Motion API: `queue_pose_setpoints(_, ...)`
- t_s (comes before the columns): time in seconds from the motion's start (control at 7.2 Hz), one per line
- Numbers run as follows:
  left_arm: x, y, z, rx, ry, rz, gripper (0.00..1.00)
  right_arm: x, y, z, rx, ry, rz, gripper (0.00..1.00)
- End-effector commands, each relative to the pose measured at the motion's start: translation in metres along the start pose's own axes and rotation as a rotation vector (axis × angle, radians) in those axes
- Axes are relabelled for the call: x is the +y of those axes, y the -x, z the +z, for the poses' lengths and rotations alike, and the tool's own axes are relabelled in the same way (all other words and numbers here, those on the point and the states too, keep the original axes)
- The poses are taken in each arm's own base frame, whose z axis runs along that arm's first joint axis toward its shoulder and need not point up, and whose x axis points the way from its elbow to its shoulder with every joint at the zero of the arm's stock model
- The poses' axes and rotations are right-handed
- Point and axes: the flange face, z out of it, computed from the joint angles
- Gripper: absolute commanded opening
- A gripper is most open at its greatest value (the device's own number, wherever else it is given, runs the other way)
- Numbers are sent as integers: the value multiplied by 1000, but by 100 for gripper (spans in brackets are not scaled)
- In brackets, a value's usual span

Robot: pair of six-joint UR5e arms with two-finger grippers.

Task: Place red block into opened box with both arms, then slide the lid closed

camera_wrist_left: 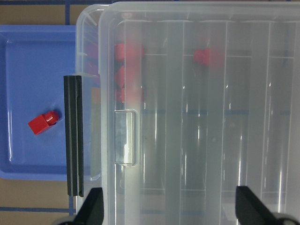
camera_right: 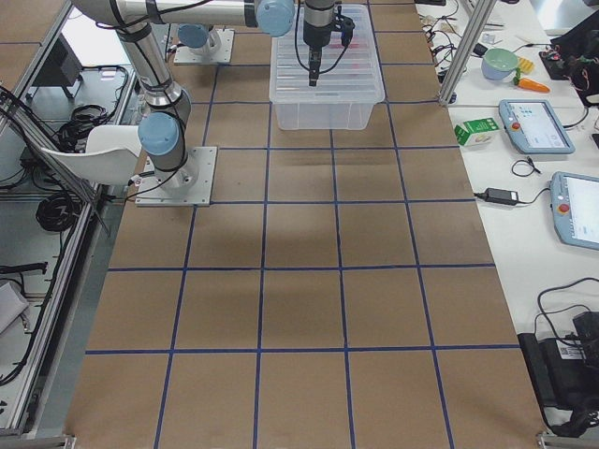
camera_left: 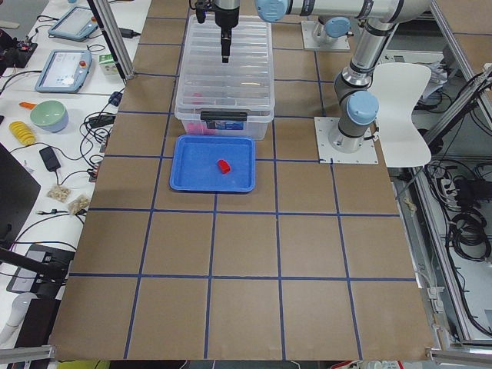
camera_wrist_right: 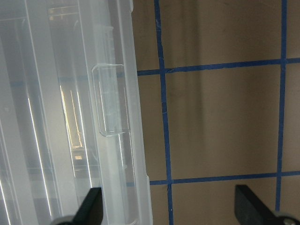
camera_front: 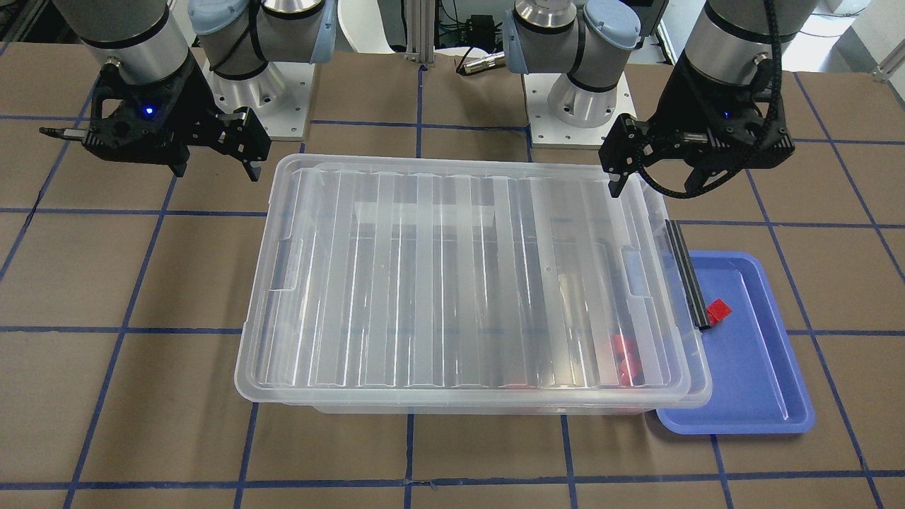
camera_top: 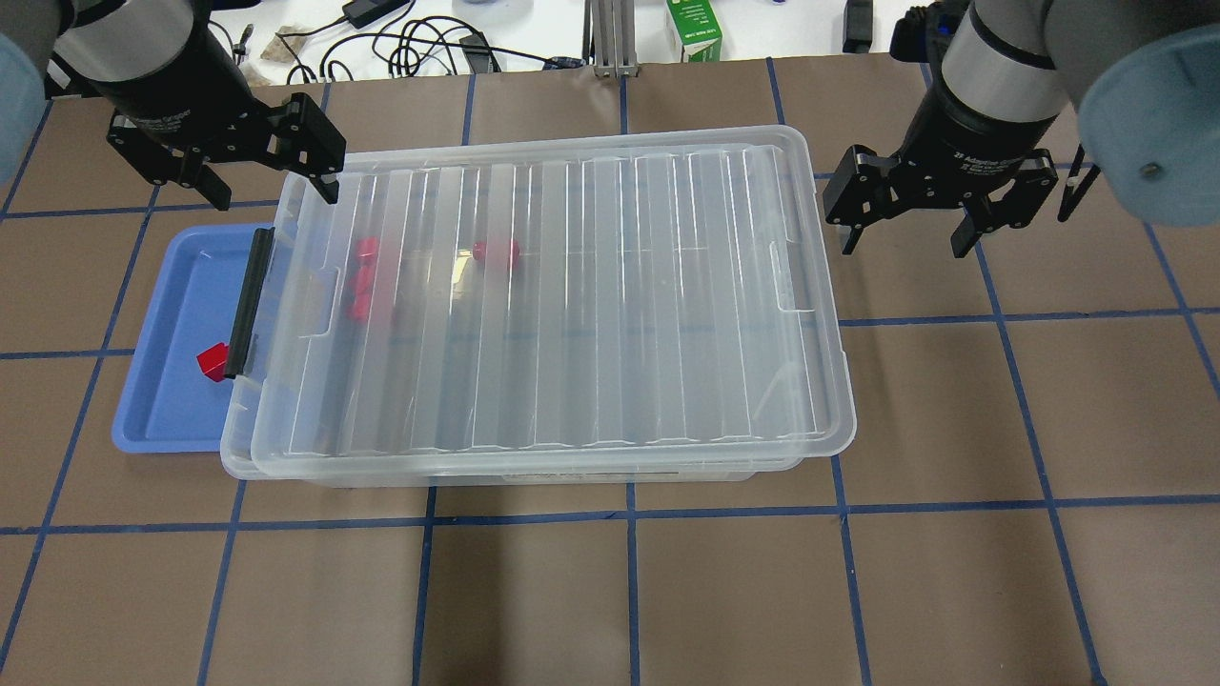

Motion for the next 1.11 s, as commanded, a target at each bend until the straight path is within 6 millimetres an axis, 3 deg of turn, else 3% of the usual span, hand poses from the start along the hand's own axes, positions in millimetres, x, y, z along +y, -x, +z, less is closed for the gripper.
queue_pose_setpoints(0.0, 0, -1, 0, 0, 0, 2, 100, 0, 0, 0, -2, 0, 0, 100)
queue_pose_setpoints(0.69, 4, 1, -4, 0, -6, 11, 100, 0, 0, 0, -3, 3, 4, 100)
queue_pose_setpoints(0.83, 3, 9, -10, -8, -18, 74, 100, 1, 0, 1, -1, 6, 1, 100)
queue_pose_setpoints(0.97, -1, 34, -14, -9, -25, 104, 100, 2, -1, 11, 6, 23, 2, 100)
